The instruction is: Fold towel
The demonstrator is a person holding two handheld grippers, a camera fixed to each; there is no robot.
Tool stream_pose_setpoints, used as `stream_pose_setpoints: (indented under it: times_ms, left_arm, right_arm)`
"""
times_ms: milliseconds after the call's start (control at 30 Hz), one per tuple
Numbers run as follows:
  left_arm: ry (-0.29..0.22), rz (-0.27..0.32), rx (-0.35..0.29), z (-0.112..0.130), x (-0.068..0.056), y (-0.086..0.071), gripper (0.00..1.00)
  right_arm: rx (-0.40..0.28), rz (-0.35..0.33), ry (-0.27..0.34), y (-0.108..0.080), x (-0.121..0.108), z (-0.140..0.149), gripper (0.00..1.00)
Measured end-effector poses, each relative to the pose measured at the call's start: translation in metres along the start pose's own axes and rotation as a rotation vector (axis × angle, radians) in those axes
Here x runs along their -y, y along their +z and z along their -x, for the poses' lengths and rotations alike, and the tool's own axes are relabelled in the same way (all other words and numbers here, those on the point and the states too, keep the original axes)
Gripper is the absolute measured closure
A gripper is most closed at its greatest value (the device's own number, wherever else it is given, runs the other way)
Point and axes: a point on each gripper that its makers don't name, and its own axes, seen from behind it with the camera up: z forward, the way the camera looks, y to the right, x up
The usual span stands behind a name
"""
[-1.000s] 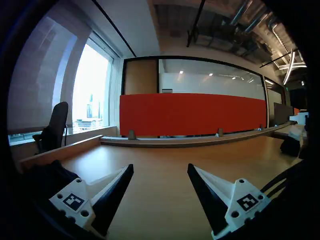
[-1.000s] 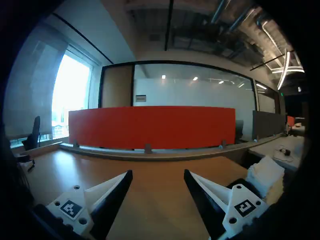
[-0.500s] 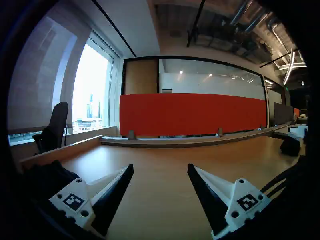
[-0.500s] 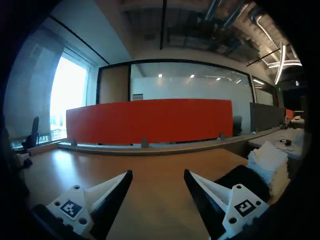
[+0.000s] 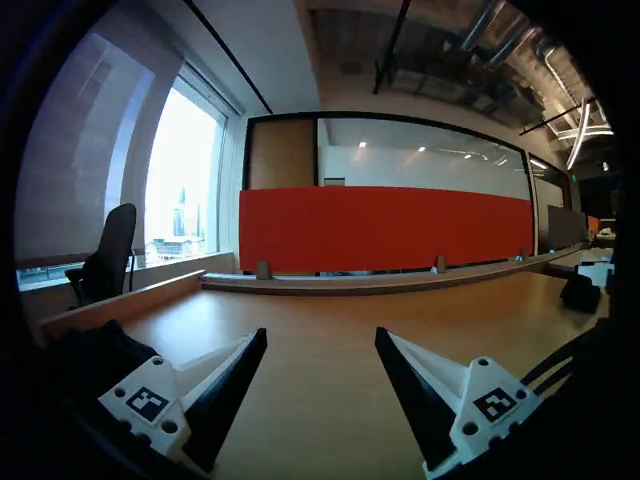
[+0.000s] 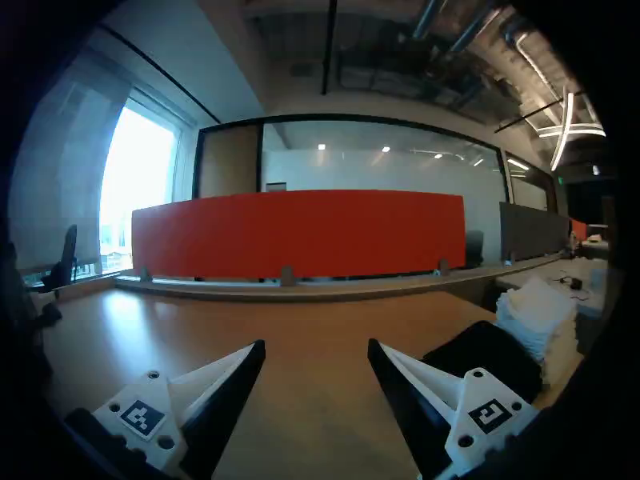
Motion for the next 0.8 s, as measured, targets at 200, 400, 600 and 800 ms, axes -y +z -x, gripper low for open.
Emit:
stream_pose_setpoints:
  times_ms: [200,400,600,800]
  left_arm:
    - [0.0,0.0,0.0,0.0,0.0,0.0,0.0]
    - [0.0,0.0,0.0,0.0,-0.0002,0.0001,0.0]
    - [0.0,0.0,0.0,0.0007,-0.0002,0.0002,0.0]
    - [0.0,0.0,0.0,0.0007,-0.0001,-0.0001,0.0]
  right_arm:
    - [-0.001,0.002,-0.001,-0.0011,0.0013,0.0017,0.01]
    - [-0.008,0.007,-0.014,-0.0028,0.0029,0.0031,0.01]
    - [-0.014,0.004,-0.029,-0.0038,0.0088,0.0007,0.01]
    - [-0.034,0.004,-0.027,-0.0067,0.0097,-0.004,0.01]
